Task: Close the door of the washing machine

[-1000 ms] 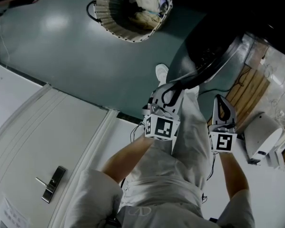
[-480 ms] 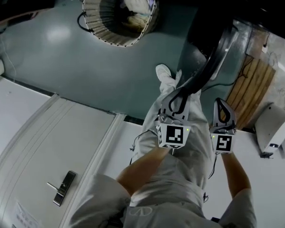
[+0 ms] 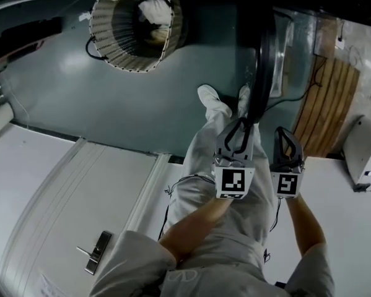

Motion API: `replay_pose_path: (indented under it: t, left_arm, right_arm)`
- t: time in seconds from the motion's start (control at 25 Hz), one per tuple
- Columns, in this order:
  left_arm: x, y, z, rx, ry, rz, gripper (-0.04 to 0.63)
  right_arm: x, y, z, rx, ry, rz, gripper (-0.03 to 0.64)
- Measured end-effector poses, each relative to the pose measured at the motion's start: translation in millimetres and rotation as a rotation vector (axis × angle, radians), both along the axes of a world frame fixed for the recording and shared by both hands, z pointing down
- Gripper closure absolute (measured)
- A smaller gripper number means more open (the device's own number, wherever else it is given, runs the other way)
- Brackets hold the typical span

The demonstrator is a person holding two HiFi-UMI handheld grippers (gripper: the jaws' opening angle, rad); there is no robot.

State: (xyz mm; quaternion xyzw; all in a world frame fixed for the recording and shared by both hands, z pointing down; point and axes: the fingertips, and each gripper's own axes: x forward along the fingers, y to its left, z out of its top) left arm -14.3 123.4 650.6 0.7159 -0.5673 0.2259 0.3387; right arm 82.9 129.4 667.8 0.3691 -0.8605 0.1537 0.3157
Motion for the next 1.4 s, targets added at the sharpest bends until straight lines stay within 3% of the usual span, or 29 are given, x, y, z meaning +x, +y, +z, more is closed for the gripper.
replay_pose_path:
  t: [0.32, 0.44, 0.8, 0.92, 1.04, 1.4]
  left_arm:
    - [49, -11, 3, -0.05, 0.107, -0.003, 0.469]
    - [64, -16, 4, -0.069, 0.133, 0.004, 0.459]
    - [96, -27, 6, -0.119, 0.167, 0.007, 0.443]
    - [103, -33, 6, -0.134, 0.178, 0.011, 0.442]
    - [111, -36, 7, -0.151, 0.186, 0.012, 0.439]
    - [138, -46, 6, -0.181, 0.245, 0.021, 0.428]
  right_arm:
    - [23, 12, 6, 0.014, 0.022, -0.038, 0.606]
    - [30, 9, -1, 0.031, -0.047, -0.002, 0.604]
    - [58, 24, 6, -0.023, -0.022, -0.062, 0.604]
    - [61, 19, 10, -0.017, -0.026, -0.04, 0.602]
    - [63, 18, 15, 0.005, -0.017, -0.057, 0.557]
    - [71, 13, 30, 0.023, 0.005, -0.025, 0.551]
